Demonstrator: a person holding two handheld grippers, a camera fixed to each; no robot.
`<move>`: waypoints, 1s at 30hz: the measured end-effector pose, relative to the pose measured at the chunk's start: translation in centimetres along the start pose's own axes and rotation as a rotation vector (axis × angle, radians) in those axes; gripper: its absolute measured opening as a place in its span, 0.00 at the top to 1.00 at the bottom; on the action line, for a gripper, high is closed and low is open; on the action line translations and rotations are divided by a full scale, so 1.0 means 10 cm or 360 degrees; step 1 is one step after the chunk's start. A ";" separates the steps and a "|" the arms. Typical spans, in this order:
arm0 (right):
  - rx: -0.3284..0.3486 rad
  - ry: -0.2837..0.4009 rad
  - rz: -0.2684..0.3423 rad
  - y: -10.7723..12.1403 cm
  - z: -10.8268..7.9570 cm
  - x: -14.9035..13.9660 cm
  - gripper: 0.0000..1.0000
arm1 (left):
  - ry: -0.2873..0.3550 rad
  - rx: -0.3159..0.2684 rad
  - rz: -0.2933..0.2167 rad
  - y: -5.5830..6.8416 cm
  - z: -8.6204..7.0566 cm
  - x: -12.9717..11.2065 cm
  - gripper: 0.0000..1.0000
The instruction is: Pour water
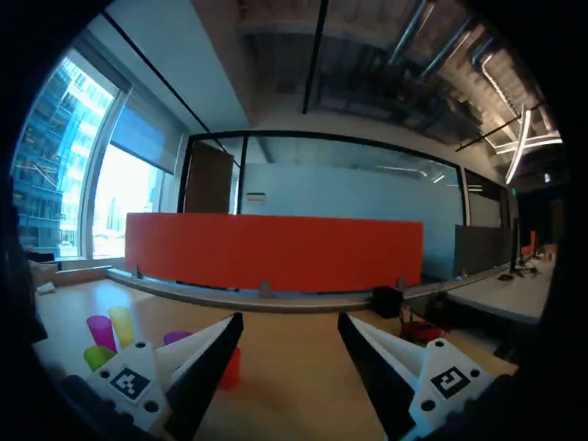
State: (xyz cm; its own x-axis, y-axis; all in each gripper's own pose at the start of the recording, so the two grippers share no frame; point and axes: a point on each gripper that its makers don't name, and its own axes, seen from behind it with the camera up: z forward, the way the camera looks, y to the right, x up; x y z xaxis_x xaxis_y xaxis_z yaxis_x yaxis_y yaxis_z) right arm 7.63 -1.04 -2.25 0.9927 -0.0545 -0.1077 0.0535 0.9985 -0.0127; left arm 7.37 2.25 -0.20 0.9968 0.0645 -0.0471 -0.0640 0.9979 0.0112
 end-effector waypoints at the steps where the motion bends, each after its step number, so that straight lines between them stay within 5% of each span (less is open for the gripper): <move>1: 0.0001 0.0002 -0.0001 0.00 0.00 0.01 0.00 | 0.0003 0.0006 0.0004 0.00 0.01 -0.01 0.04; 11: -0.0008 0.0016 0.0016 0.03 0.01 0.09 0.00 | 0.0026 0.0024 0.0037 0.03 0.03 -0.13 0.04; 30: -0.0062 0.0005 0.0047 0.11 -0.07 0.11 0.00 | -0.0010 0.0041 -0.0013 -0.13 -0.06 -0.49 0.04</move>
State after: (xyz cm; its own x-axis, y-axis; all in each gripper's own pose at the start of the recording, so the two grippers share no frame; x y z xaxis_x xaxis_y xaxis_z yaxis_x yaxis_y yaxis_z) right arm 8.70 0.01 -3.09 0.9935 -0.0251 -0.1115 0.0198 0.9986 -0.0484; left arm 2.58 0.68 -0.58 0.9976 0.0564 -0.0409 -0.0549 0.9978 0.0363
